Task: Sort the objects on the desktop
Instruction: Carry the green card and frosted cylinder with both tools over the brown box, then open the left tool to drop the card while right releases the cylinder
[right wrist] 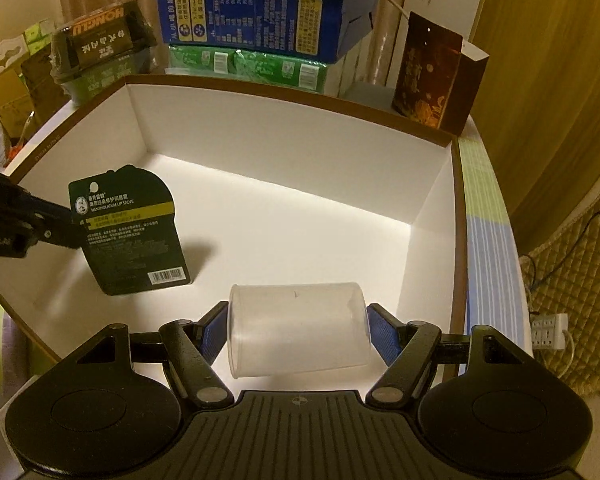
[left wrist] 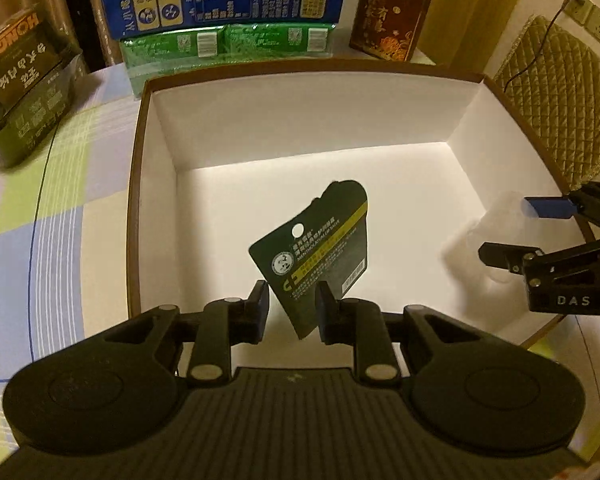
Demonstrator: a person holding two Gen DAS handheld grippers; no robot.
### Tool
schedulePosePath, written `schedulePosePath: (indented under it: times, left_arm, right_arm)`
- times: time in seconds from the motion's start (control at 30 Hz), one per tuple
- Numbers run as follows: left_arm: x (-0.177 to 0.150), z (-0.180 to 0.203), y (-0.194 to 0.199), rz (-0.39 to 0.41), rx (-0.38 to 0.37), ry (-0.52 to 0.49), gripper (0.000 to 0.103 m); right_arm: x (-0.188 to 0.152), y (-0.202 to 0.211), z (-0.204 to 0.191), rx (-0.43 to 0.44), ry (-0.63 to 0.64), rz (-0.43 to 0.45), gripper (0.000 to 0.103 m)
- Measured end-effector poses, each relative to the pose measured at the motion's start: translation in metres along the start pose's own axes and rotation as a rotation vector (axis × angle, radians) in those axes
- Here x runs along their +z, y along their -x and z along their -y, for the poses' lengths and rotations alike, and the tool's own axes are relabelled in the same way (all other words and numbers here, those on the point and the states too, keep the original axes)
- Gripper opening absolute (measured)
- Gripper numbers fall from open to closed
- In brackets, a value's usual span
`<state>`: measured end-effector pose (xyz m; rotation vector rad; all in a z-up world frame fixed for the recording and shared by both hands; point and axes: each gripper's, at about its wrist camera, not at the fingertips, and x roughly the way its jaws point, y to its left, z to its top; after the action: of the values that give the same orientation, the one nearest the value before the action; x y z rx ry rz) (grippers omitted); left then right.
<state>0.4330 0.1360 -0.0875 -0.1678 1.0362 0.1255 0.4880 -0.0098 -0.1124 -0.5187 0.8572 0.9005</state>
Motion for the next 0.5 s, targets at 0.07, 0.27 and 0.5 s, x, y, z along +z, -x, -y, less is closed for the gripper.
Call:
schedulePosePath:
  times: [0.07,0.27,0.5]
  left_arm:
    - [0.002,0.000,0.003,0.011,0.005,-0.002,0.020]
    - [0.007,-0.001,0.015,0.063,0.033,-0.011,0.031]
    - [0.009,-0.004,0.031,0.116,0.041,-0.006,0.042]
  right_arm:
    - [0.000,-0.001,0.000,-0.002,0.002,-0.002,0.070]
    - [0.001,0.002,-0.003,0.005,0.035,0.032,0.072]
    - [0.001,0.017,-0.007,0.010,0.055,0.113,0.094]
